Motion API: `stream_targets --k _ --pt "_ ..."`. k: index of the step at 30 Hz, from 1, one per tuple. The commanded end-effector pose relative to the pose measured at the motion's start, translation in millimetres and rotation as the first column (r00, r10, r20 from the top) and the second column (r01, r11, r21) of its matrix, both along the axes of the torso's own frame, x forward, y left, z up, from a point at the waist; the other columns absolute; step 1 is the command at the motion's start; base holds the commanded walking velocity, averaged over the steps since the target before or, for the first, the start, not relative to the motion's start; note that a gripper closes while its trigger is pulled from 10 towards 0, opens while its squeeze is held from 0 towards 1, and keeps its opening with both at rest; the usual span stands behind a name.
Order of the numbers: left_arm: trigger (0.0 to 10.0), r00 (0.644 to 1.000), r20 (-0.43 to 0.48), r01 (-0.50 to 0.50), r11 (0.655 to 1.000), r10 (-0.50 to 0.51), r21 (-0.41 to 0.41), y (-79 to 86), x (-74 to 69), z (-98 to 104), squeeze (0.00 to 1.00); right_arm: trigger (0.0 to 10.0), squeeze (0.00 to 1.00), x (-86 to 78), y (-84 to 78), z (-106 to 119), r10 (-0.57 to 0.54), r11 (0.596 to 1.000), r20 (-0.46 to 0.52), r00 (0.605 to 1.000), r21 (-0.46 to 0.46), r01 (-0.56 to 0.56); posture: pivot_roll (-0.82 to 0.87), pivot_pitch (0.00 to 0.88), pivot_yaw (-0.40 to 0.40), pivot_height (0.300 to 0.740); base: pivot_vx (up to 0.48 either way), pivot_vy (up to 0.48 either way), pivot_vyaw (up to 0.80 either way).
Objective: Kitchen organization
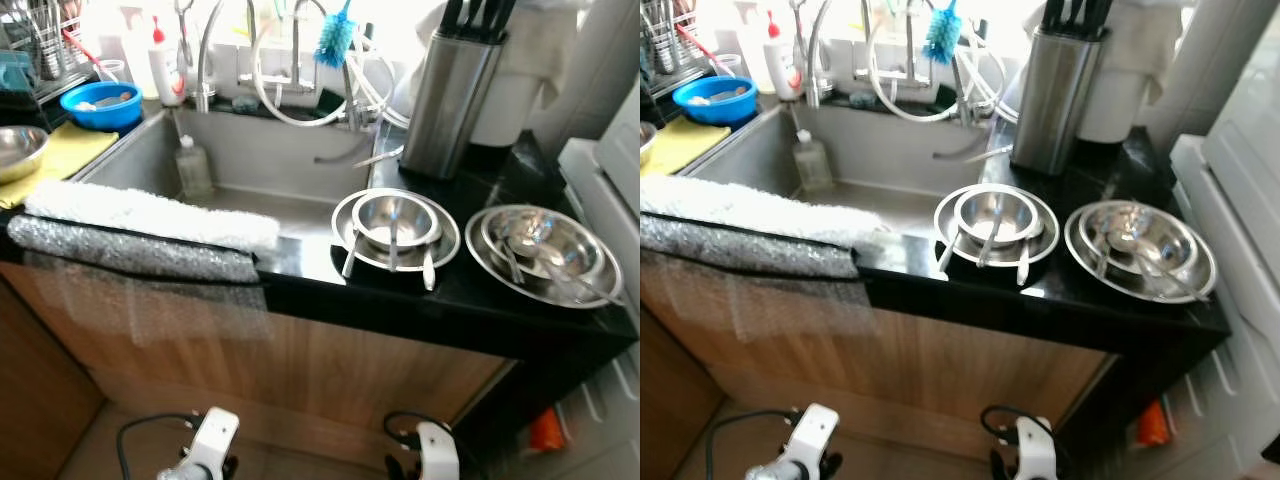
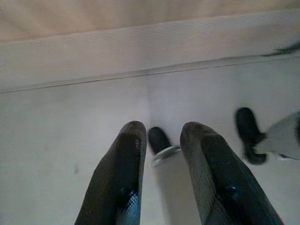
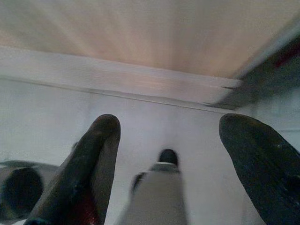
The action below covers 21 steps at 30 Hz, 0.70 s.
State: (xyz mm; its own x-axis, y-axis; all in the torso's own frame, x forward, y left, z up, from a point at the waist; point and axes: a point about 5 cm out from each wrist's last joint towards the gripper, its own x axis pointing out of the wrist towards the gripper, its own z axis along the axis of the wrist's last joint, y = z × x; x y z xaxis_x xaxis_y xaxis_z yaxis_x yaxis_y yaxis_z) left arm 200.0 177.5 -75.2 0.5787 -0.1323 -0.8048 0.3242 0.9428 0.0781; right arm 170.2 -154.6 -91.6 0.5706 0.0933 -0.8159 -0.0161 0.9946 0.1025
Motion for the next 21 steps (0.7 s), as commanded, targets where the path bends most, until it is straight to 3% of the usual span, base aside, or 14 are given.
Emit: stream_targets --k 1,12,16,21 --pt "10.0 1.000 -0.026 -0.013 1.000 0.014 0.012 6.1 -6.4 -3.0 0.00 10.0 0.00 0.6 3.1 0.1 -0.003 1.000 0.001 1.000 0.009 0.003 -0.05 0.020 -0.065 0.740 0.000 0.000 0.00" --pt "10.0 0.999 -0.035 -0.022 1.000 0.022 0.012 6.2 -7.8 -3.9 0.00 10.0 0.00 -0.7 2.8 -0.7 -0.015 1.000 -0.011 1.000 0.009 0.015 -0.05 0.021 -0.066 0.740 0.000 0.000 0.00" --pt "10.0 0.999 -0.036 -0.025 1.000 0.026 0.013 6.3 -8.0 -4.0 0.00 10.0 0.00 -0.7 2.6 -0.7 -0.019 1.000 -0.011 1.000 0.009 0.019 -0.05 0.020 -0.065 0.740 0.000 0.388 -0.62" --pt "10.0 0.999 -0.035 -0.023 1.000 0.024 0.014 6.4 -8.0 -4.0 0.00 10.0 0.00 -0.1 3.1 -0.3 -0.015 1.000 -0.006 1.000 0.009 0.015 -0.05 0.021 -0.065 0.740 0.000 0.465 0.00"
